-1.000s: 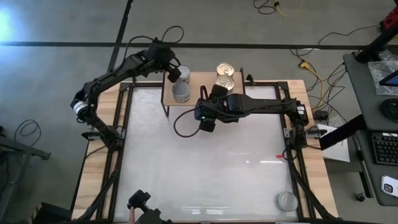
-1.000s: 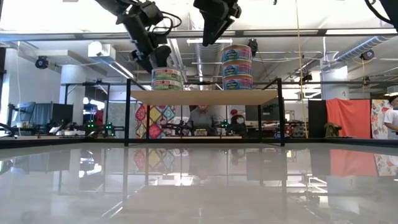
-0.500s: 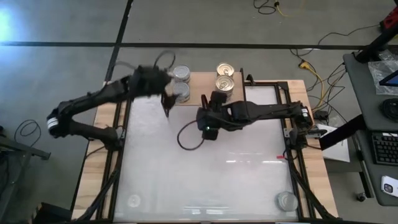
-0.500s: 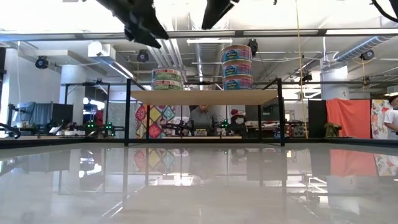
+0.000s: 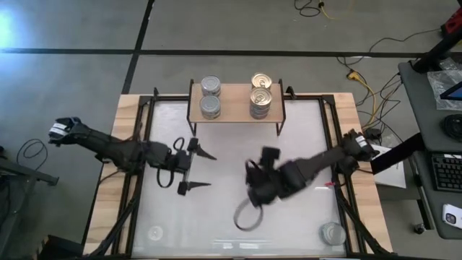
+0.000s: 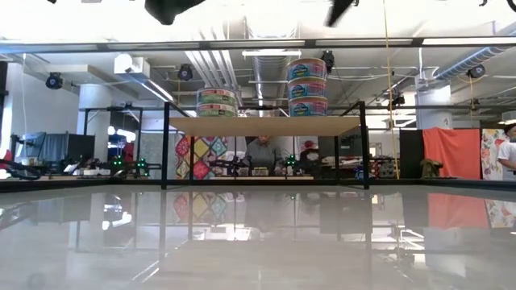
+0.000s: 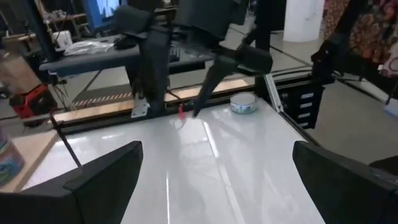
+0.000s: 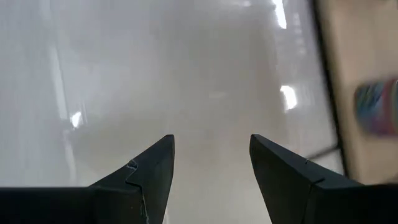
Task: Stack canned seafood by type on shelf
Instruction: Stack the green tuna can on top of the green tuna can on the shelf
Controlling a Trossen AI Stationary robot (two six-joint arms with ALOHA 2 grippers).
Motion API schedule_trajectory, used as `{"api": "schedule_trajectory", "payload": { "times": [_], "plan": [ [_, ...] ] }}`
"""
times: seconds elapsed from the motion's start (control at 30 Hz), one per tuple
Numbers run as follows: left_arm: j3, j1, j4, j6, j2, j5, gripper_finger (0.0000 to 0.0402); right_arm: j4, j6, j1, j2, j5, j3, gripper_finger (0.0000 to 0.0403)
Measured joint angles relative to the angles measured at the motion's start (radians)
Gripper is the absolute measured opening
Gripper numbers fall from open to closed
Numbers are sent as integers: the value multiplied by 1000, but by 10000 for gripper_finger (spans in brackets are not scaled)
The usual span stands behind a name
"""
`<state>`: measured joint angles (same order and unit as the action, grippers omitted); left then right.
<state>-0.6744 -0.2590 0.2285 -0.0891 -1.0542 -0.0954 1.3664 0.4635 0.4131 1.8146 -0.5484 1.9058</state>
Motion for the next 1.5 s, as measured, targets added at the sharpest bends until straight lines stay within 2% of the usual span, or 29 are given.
{"api": "schedule_trajectory", "payload": {
  "times": [0.1,0.23,0.3,0.37,0.53,0.73,1.0,1.23,1.33,1.5],
  "plan": [
    [12,-35,18,19,-17,-43,398,59,135,79,-4,3,-70,201],
    [17,-58,34,94,-76,-44,398,107,300,154,-14,41,-191,201],
    [16,-70,46,139,-117,-44,398,110,391,172,-25,130,-256,201],
    [6,-80,94,159,-169,-45,398,114,473,182,-35,268,-322,201],
    [-24,-86,217,169,-315,-46,398,112,604,233,-56,537,-481,201],
    [-81,-101,299,202,-459,0,398,50,751,308,-61,746,-635,201],
    [-141,-180,309,295,-578,-16,398,-10,828,418,-61,985,-761,201],
    [-188,-213,312,317,-629,-80,398,-189,965,500,-63,1116,-821,201],
    [-197,-213,314,311,-622,-80,398,-247,1019,522,-60,1098,-817,201],
    [-197,-210,315,301,-609,-83,398,-226,1031,534,-59,1096,-809,201]
  ]
}}
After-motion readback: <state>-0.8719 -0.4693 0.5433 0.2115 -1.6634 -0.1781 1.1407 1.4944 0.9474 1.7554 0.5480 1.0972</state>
